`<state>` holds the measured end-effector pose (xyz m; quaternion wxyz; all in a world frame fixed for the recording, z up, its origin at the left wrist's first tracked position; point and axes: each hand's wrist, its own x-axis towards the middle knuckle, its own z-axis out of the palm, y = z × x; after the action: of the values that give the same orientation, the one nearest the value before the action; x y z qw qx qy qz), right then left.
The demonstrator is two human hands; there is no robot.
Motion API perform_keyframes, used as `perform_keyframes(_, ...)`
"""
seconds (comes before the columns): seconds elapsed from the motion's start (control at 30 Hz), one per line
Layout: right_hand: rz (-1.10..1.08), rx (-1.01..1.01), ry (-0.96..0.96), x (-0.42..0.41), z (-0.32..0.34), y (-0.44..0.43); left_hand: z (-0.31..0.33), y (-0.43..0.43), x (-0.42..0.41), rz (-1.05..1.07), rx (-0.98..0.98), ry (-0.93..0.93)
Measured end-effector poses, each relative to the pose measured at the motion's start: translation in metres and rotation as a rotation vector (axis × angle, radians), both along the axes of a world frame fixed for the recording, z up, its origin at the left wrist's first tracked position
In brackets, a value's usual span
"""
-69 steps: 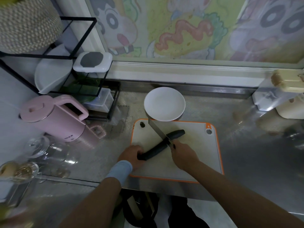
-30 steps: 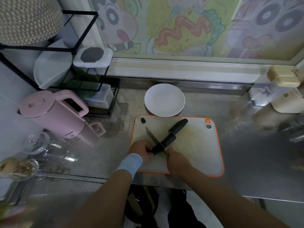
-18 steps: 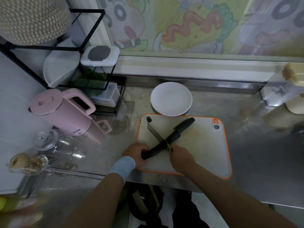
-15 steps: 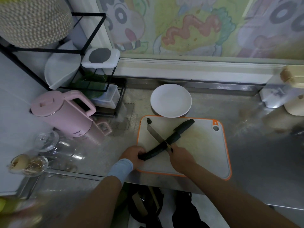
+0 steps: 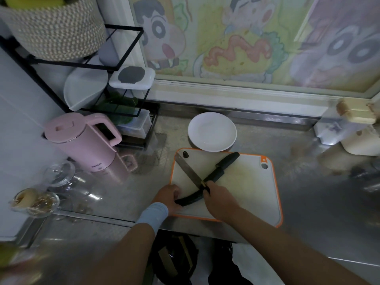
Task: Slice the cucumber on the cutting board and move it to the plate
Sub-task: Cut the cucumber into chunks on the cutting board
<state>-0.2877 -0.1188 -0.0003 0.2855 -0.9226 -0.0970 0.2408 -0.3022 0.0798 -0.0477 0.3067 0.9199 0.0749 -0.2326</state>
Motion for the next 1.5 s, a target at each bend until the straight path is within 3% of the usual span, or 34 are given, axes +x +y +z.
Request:
perform_keyframes(0.33,-0.004,-0.03,0.012,-0.038,-0.021,0.014,0.001,-0.01,-0.008,-0.051,0.014,-0.095)
perform_keyframes(0.77,0.013,-0.088,0.083,-0.034,-0.039,0.024,0.005,-0.01,0.013,-0.139,0.127,0.042)
perform_keyframes(1.27,0.003,-0.034,0.119,-0.001,-0.043,0.03,0.0,-0.007,0.01,-0.064,0.008,0.052)
perform_keyframes(1.5,-0.012,-0.003,0.138,0.02,-0.03,0.03,0.009,0.002,0.015,0.195,-0.179,0.124)
